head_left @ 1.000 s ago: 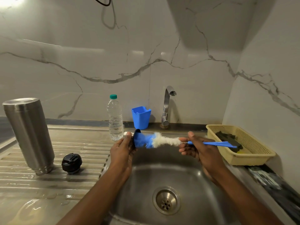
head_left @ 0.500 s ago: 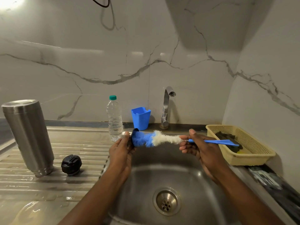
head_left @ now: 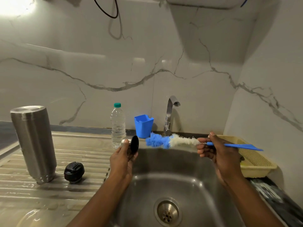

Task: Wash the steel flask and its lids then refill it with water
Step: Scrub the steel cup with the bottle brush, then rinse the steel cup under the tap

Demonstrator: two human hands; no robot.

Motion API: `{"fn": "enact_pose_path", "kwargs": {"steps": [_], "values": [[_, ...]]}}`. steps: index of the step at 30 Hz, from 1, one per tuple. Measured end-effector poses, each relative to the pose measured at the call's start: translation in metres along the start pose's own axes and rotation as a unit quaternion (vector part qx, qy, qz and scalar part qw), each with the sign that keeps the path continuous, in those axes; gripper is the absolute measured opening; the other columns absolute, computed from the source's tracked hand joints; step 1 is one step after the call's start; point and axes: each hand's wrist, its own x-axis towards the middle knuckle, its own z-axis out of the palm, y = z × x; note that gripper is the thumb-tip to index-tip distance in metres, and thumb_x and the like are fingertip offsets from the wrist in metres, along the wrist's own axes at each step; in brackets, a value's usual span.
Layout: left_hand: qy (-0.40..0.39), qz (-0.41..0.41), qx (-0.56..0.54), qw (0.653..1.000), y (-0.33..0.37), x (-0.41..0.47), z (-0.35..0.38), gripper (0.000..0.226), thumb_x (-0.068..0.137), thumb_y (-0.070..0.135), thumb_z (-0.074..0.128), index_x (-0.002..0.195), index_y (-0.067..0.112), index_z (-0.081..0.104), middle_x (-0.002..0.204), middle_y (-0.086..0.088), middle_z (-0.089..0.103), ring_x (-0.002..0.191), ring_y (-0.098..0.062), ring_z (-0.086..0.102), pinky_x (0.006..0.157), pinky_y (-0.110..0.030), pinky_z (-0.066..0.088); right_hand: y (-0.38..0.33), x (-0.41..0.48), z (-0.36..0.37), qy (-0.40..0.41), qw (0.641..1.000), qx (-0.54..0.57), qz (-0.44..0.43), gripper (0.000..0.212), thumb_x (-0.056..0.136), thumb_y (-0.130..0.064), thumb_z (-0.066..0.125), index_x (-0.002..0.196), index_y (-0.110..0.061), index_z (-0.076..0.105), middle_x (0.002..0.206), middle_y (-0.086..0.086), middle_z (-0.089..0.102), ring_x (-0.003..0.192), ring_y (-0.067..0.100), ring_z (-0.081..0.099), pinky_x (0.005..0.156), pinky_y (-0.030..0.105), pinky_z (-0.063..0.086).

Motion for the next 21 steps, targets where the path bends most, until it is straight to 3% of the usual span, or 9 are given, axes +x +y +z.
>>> {"fn": "enact_pose_path", "kwargs": {"steps": [4, 11, 16, 21], "values": [[-0.011, -0.005, -0.006, 1.0, -0.002, -0.003, 0.004, 0.014, 0.105, 0.02, 0.062, 0.106, 0.007, 0.068, 0.108, -0.015, 0.075, 0.1, -0.026, 0.072, 0.092, -0.038, 0.056, -0.022, 0.005, 0.022, 0.011, 1.0, -0.02, -0.021, 0.04, 0.106, -0.031, 0.056, 0.094, 0.0, 0.077, 0.08, 0.024, 0.076, 0.063, 0.025, 0.072, 0.058, 0.026, 0.061], [-0.039, -0.026, -0.017, 0.999, -0.002, -0.005, 0.006, 0.016, 0.104, 0.022, 0.062, 0.105, 0.008, 0.07, 0.105, -0.015, 0.077, 0.102, -0.027, 0.072, 0.092, -0.041, 0.056, -0.097, 0.055, 0.097, -0.051, 0.981, -0.146, -0.118, 0.036, 0.106, -0.032, 0.057, 0.092, -0.006, 0.078, 0.074, 0.014, 0.077, 0.063, 0.027, 0.075, 0.061, 0.03, 0.063], [-0.043, -0.027, -0.016, 0.999, 0.0, -0.006, 0.006, 0.016, 0.104, 0.022, 0.062, 0.105, 0.008, 0.07, 0.108, -0.017, 0.076, 0.102, -0.028, 0.072, 0.093, -0.042, 0.056, -0.115, 0.11, 0.162, -0.053, 0.968, -0.236, -0.073, 0.039, 0.104, -0.027, 0.056, 0.085, 0.002, 0.075, 0.072, 0.019, 0.076, 0.055, 0.026, 0.073, 0.055, 0.028, 0.062], [-0.045, -0.019, -0.005, 0.999, 0.0, -0.008, 0.006, 0.017, 0.105, 0.022, 0.062, 0.105, 0.006, 0.07, 0.109, -0.018, 0.075, 0.103, -0.028, 0.071, 0.098, -0.045, 0.056, -0.095, 0.146, 0.205, -0.061, 0.958, -0.281, 0.006, 0.037, 0.102, -0.021, 0.055, 0.092, 0.01, 0.072, 0.075, 0.021, 0.075, 0.046, 0.024, 0.067, 0.05, 0.03, 0.061]]}}
